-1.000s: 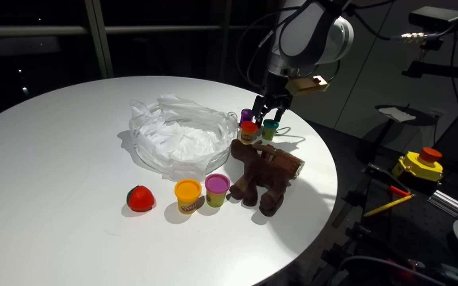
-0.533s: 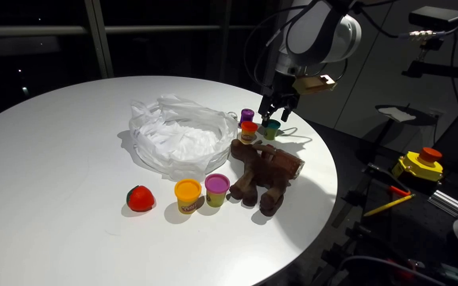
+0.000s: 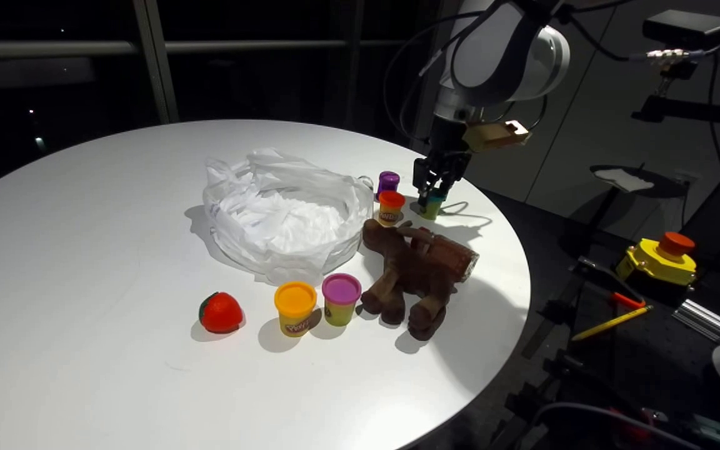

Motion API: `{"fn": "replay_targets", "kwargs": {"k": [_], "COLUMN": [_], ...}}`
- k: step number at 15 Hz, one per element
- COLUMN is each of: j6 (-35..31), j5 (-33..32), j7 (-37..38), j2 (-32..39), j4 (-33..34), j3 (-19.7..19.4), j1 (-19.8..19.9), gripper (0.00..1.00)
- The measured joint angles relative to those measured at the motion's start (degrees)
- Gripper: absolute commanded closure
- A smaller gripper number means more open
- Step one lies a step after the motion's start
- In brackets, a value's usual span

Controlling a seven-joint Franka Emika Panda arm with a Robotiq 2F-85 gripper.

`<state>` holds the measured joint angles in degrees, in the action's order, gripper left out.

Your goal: Place the containers, strawberry toy and deer toy inside the white plastic bag

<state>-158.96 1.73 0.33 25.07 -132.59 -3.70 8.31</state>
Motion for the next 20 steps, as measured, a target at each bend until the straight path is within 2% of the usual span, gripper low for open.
{"fn": "replay_targets", "kwargs": {"k": [4,8,10,12,16,20], "j6": [0.2,4.6,9.8,14.3,15.1,12.2], "j5": [-2.0,-12.7,-16.7,-17.1,-17.3,-17.3], "j7": [1.4,10.7,14.7,16.5,20.1,21.7], "j2": [-1.6,-9.9,-14.0,-15.5,-9.1,2.2], "j4": [-0.1,-0.6,0.4,2.5,8.5,16.5], "j3": [-2.1,-7.8,-7.2,-4.2,0.8,1.0], "j1": [-2.0,-10.0,-13.1,-14.9,-17.2,-18.9], "gripper": [0.72,0.72,0.72,0.72,0.72,0.72]}}
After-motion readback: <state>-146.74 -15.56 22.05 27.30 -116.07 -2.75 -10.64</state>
